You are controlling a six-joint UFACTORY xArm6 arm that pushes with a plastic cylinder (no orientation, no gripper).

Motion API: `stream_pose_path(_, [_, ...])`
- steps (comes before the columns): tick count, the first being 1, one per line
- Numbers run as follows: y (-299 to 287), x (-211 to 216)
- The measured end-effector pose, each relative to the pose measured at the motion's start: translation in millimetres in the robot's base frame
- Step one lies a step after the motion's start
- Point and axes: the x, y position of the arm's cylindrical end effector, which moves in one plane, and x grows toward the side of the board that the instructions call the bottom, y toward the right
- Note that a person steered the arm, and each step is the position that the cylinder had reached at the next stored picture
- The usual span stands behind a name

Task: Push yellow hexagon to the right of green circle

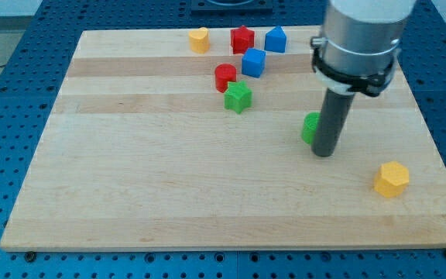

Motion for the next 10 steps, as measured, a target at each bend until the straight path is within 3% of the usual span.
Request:
stream_pose_path(2, [0, -79])
stream_pose_path(3, [49, -53])
stream_pose_path(4, [140, 38])
stream_pose_path(5, [110, 113])
stream_pose_path(6, [30, 100])
stream_pose_path(7, [40, 77])
stream_pose_path(9, [62, 105])
stream_pose_path(10, [58, 47])
